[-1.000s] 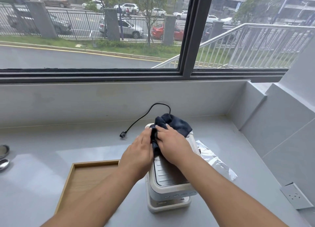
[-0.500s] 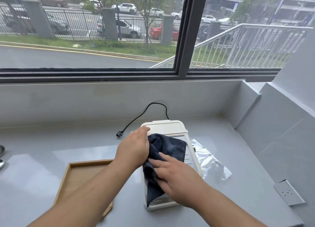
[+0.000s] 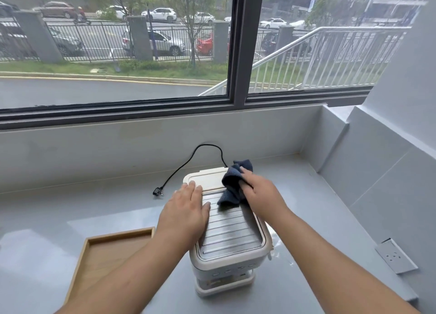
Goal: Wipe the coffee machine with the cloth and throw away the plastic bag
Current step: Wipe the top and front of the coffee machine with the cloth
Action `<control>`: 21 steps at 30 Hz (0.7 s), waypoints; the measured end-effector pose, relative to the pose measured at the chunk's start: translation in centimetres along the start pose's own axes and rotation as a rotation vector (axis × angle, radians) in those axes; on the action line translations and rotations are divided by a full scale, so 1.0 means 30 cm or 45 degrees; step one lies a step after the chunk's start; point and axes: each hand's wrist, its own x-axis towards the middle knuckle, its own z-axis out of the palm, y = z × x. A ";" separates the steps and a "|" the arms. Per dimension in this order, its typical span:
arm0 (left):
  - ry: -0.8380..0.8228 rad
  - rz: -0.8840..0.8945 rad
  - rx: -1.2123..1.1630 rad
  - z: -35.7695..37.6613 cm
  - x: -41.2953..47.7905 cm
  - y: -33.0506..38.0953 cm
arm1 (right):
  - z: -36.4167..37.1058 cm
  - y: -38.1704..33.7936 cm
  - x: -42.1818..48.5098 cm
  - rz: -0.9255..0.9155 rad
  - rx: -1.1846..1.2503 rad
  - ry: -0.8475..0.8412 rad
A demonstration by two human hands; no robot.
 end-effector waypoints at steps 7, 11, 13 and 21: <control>0.021 -0.006 0.048 0.015 0.011 -0.005 | 0.023 0.053 0.135 0.521 0.622 0.137; 0.035 -0.007 0.035 0.017 0.011 -0.005 | 0.022 0.118 0.056 0.631 0.739 0.100; 0.040 0.007 0.076 0.017 0.012 -0.005 | 0.017 0.144 0.001 0.630 0.756 0.059; 0.034 0.069 0.242 0.007 0.018 -0.003 | -0.014 0.113 -0.181 0.319 0.322 0.174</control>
